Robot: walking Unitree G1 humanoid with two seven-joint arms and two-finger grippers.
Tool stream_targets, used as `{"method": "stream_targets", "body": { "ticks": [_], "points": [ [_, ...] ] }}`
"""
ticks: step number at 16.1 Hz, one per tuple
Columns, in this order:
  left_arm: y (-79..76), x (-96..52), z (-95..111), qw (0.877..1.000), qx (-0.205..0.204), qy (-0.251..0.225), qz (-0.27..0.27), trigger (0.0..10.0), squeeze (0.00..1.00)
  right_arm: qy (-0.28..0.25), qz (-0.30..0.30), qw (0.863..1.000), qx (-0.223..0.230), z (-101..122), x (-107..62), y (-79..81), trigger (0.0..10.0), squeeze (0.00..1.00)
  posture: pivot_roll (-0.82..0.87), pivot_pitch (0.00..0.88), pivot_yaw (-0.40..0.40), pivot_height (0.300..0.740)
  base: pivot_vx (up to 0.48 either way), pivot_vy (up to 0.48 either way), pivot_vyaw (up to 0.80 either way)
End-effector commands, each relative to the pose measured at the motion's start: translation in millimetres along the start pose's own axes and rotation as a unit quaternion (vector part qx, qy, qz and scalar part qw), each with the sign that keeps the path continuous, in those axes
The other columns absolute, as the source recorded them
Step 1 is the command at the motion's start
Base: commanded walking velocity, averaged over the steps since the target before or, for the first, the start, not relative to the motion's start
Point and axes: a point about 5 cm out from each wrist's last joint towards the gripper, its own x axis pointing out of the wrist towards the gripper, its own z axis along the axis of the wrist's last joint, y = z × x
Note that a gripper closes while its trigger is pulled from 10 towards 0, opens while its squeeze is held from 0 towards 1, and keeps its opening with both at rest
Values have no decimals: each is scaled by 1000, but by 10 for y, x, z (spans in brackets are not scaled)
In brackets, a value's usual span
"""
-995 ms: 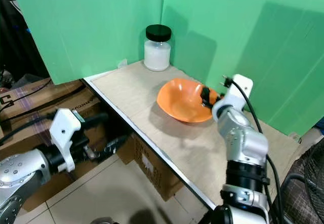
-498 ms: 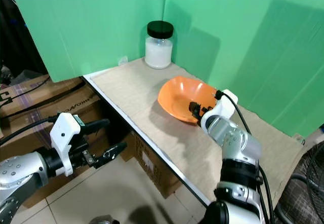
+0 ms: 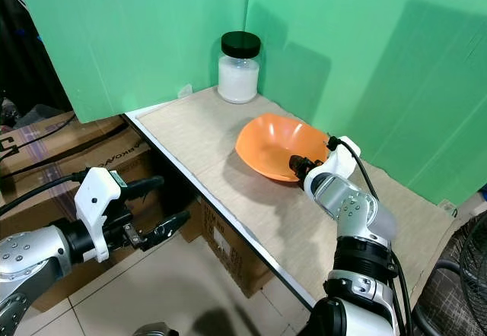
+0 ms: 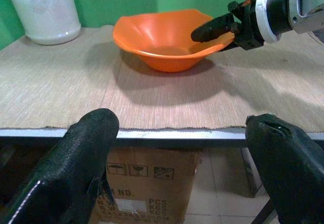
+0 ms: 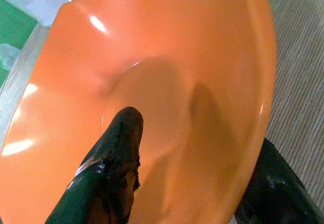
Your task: Setting the table
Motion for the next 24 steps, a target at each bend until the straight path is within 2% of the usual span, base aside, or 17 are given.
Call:
{"method": "stream_targets", "body": {
  "ticks": [1,15,17,19,20,23,24],
  "points": [
    [9,11,16,1000,8,2,0,10000,0,0,4,1000,7,36,2,31,0,0,168,0,-73,740,0,0,0],
    [30,22,18,1000,16,2,6,10000,0,-14,20,1000,9,116,-9,75,0,0,162,0,-72,740,0,0,0],
    [42,28,30,1000,19,0,8,10000,0,-37,52,998,19,200,-40,168,0,0,159,0,-72,740,0,0,0],
    [61,40,45,1000,22,-3,11,10000,0,-52,102,993,25,259,-127,329,0,0,153,0,-69,740,0,0,0],
    [63,40,47,1000,22,-4,12,10000,0,-52,106,993,25,260,-136,339,0,0,153,0,-69,740,0,0,0],
    [96,45,96,999,25,-15,27,10000,0,-70,144,987,9,274,-250,464,0,0,148,0,-59,740,0,0,0],
    [151,51,140,998,28,-27,54,10000,0,-97,164,982,-14,322,-325,543,0,0,139,0,-50,740,0,0,0]
  ]
}}
